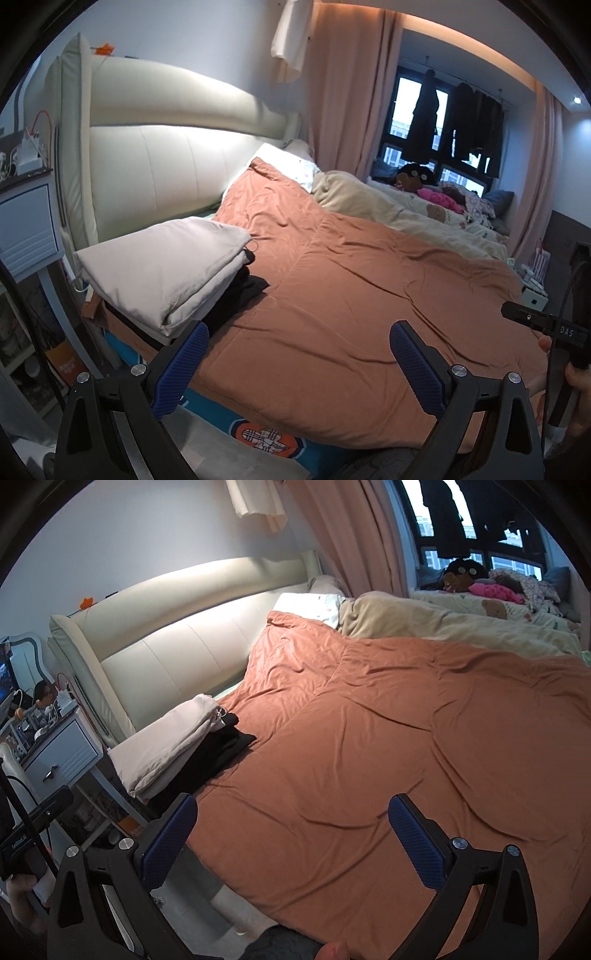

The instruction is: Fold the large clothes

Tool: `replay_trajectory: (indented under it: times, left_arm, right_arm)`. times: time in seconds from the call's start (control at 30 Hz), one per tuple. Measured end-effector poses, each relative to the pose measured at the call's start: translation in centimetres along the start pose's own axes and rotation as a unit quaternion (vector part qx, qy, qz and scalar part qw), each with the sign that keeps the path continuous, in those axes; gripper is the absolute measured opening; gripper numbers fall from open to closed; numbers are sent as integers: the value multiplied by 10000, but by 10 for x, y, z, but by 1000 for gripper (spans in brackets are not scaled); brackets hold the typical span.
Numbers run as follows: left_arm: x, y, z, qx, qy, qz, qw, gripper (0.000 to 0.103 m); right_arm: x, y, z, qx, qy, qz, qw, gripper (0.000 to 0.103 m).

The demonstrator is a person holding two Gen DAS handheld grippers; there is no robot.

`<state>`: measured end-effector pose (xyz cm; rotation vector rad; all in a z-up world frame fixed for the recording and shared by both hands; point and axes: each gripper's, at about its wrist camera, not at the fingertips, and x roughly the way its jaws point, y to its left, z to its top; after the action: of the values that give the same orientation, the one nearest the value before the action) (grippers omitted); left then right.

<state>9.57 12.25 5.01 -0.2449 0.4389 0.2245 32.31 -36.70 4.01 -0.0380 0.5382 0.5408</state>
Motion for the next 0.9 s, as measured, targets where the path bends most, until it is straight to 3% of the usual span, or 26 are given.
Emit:
replay_trajectory:
  times: [0.47, 0.9]
  left_arm:
    - [-66, -30, -32, 491, -278, -457, 9974, 103]
    - [-109, -42, -61, 755, -601, -826, 9919, 103]
  right_arm:
    - [-95, 16, -74, -264, -510, -422, 9975, 103]
    - [-141, 43, -132, -179, -609, -651, 9959, 103]
